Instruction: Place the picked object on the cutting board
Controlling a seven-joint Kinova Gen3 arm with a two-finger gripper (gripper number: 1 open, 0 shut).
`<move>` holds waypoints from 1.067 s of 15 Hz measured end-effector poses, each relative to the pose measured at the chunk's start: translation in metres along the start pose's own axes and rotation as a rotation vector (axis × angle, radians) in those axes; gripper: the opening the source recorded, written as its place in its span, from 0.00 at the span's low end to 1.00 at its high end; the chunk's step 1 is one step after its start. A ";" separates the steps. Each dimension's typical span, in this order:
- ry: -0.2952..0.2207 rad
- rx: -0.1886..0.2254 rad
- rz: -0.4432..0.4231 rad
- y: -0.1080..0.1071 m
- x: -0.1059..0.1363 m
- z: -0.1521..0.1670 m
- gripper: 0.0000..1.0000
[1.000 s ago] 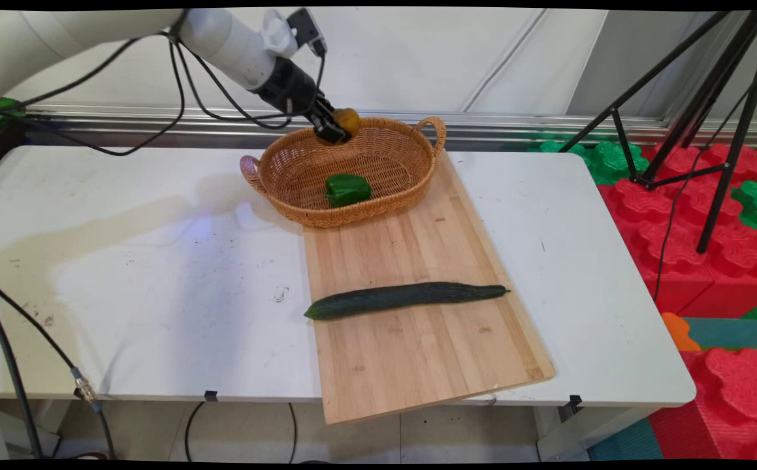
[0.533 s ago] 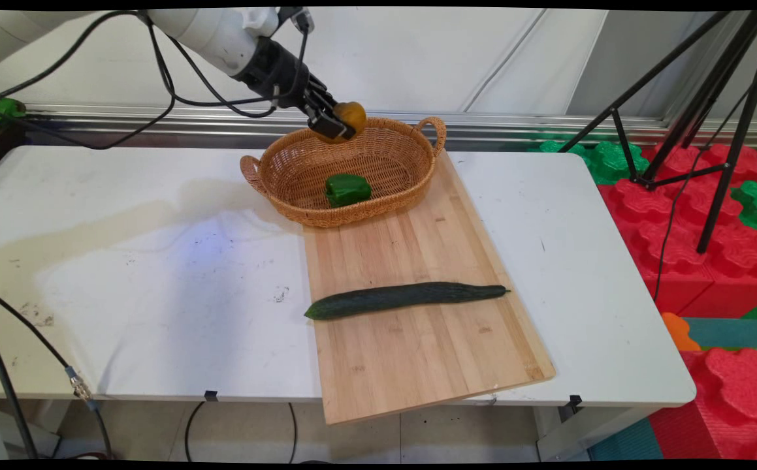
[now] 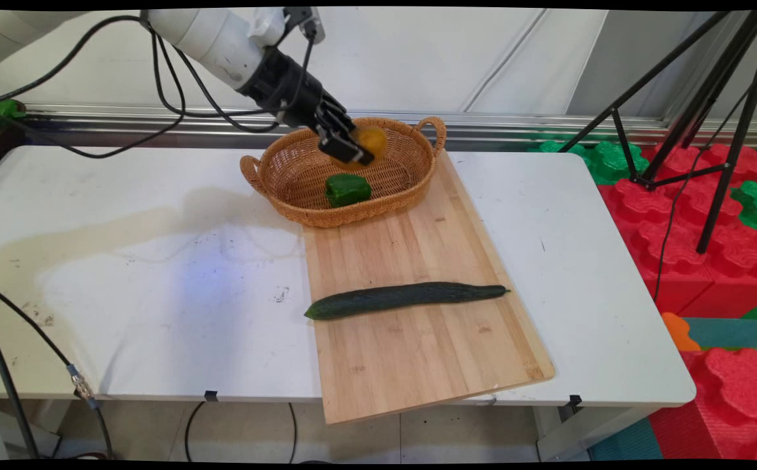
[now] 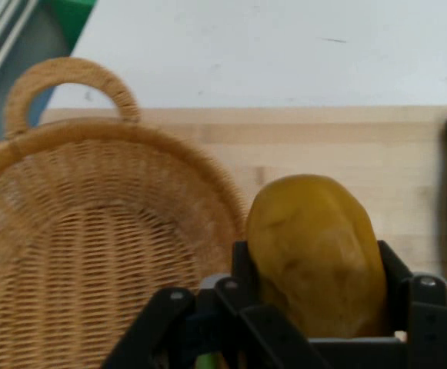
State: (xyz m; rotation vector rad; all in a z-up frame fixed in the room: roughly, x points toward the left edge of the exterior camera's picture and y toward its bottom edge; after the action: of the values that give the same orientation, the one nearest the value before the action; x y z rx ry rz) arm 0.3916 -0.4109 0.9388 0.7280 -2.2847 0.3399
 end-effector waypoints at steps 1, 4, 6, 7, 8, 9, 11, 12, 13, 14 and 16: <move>-0.003 -0.018 -0.001 0.006 0.001 0.005 0.00; -0.019 -0.051 -0.009 0.021 0.002 0.023 0.00; -0.035 -0.068 -0.018 0.029 0.003 0.040 0.00; -0.041 -0.072 -0.021 0.032 0.003 0.046 0.00; -0.050 -0.076 -0.025 0.035 0.003 0.054 0.00; -0.063 -0.081 -0.030 0.038 0.003 0.064 0.00; -0.087 -0.089 -0.036 0.043 0.002 0.082 0.00; -0.096 -0.093 -0.038 0.044 0.001 0.089 0.00; -0.106 -0.097 -0.039 0.046 0.000 0.096 0.00; -0.120 -0.103 -0.045 0.049 -0.001 0.105 0.00; -0.144 -0.112 -0.058 0.054 -0.002 0.121 0.00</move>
State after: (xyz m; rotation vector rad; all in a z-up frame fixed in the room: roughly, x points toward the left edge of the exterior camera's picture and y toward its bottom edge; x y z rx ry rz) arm 0.2947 -0.4190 0.8483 0.7822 -2.3904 0.1347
